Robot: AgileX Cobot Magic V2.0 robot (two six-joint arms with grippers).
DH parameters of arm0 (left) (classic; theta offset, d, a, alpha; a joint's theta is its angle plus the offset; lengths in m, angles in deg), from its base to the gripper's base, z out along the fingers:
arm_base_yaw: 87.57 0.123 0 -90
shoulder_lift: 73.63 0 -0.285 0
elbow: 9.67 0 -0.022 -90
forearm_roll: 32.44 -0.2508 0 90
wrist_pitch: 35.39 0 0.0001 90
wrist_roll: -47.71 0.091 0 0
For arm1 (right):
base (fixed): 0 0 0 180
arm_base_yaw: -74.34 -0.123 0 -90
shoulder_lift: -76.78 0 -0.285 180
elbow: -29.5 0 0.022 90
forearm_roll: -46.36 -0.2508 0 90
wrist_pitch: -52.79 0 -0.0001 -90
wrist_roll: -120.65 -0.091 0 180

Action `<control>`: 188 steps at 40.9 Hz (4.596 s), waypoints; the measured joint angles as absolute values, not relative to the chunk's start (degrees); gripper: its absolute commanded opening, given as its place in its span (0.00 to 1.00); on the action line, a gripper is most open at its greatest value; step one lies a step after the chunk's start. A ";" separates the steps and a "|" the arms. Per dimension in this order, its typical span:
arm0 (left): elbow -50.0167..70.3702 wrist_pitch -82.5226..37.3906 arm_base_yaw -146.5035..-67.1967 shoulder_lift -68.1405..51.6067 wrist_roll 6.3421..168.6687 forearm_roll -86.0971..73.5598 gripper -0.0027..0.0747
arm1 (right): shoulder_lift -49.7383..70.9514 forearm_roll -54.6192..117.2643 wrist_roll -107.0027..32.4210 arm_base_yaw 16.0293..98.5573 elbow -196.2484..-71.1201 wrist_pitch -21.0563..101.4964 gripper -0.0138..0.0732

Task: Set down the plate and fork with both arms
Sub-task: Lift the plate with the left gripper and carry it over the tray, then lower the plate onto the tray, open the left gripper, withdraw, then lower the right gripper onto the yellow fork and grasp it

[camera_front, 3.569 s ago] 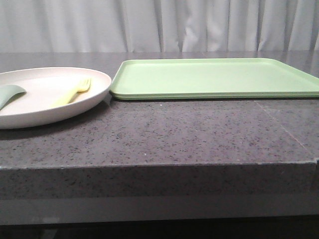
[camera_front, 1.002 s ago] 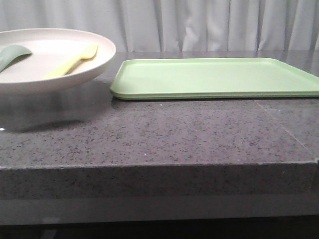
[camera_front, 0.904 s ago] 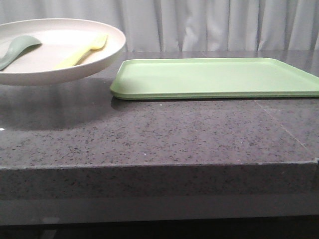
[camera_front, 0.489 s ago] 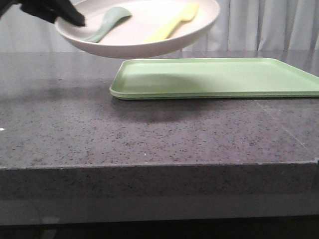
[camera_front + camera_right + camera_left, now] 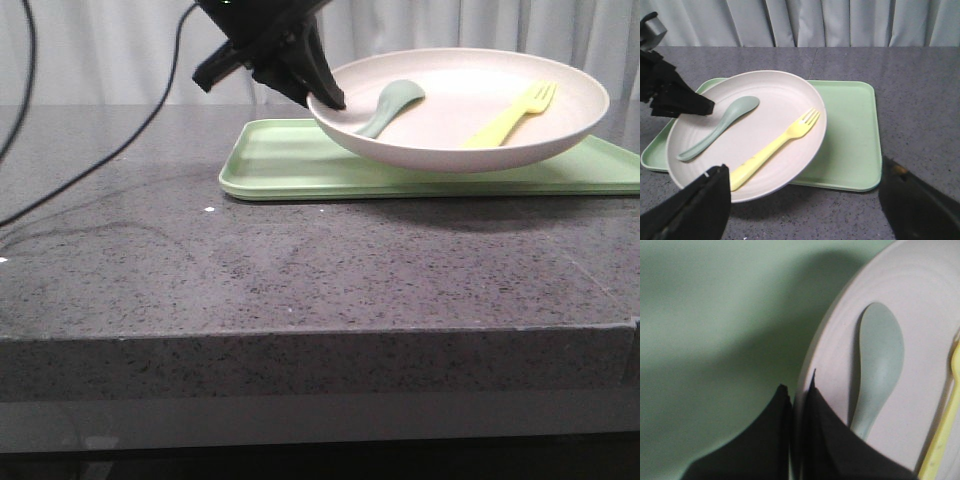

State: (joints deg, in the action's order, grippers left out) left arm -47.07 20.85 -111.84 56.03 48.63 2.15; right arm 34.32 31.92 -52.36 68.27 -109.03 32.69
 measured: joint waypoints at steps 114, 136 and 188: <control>-0.78 6.25 -99.21 6.83 30.51 -42.69 0.01 | 34.32 31.92 -52.36 67.83 -109.03 32.69 0.88; 36.73 -14.16 -99.21 -36.80 30.95 -42.93 0.01 | 31.78 29.93 -52.36 67.83 -110.34 32.69 0.84; 42.92 -14.06 -99.21 -47.00 30.95 -43.03 0.01 | -46.50 40.39 -71.89 60.39 -176.75 0.78 0.80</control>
State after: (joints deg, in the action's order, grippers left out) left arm 42.92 -14.06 -99.21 -47.00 30.95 -43.03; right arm -46.50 40.39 -71.89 60.39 -176.75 0.78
